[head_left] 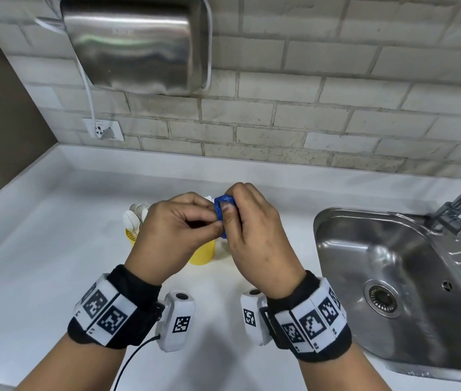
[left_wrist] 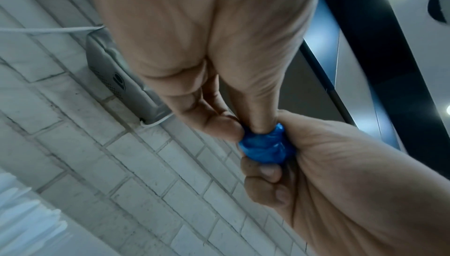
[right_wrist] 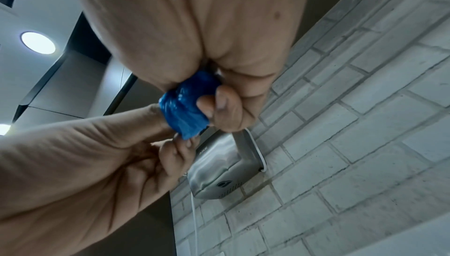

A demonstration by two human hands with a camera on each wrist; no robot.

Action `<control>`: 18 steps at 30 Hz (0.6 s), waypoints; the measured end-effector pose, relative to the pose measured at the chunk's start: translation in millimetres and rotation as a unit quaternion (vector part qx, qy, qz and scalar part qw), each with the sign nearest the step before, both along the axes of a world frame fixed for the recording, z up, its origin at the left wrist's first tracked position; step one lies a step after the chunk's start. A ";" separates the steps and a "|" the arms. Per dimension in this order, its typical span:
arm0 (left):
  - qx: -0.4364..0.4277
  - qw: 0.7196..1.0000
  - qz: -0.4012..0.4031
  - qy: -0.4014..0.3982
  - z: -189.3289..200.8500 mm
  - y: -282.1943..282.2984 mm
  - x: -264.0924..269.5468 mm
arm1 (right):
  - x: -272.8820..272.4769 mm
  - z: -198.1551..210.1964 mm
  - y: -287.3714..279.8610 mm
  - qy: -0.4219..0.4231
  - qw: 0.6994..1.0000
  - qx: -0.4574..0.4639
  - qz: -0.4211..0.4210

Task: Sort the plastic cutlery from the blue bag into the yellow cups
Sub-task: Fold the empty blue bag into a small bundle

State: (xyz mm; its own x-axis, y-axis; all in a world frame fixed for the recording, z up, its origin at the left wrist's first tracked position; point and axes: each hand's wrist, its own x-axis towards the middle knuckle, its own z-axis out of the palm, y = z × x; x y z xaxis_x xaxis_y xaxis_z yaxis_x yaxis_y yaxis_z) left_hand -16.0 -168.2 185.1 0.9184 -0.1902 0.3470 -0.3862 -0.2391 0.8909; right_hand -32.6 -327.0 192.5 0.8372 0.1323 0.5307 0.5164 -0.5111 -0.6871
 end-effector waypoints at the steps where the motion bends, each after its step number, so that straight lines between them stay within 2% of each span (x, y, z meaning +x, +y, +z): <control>1: -0.012 1.000 0.006 -0.001 1.7 0.1 0.3 | 0.3 0.4 0.4 -0.003 1.000 0.004 -0.003; 9: -0.086 0.995 0.009 0.054 7.5 -5.7 -3.2 | 1.0 1.4 0.3 -0.017 0.999 0.022 -0.021; 14: -0.040 0.997 -0.021 0.060 5.9 -4.8 -3.4 | 1.6 -0.4 0.5 -0.032 0.998 0.030 -0.044; 16: -0.011 0.999 -0.009 0.039 4.4 -3.8 -3.3 | 3.3 -1.2 -0.7 -0.034 0.998 0.030 -0.053; 18: -0.027 0.999 0.008 0.028 3.9 -4.2 -2.8 | 4.2 -1.8 -1.8 -0.031 0.997 0.029 -0.061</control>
State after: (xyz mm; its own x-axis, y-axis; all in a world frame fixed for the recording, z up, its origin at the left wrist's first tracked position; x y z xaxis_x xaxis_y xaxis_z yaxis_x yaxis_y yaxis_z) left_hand -18.8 -172.4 189.0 0.9394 -0.1570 0.3047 -0.3321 -0.1959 0.9227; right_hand -28.5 -328.8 190.7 0.8100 -0.0001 0.5864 0.4961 -0.5331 -0.6853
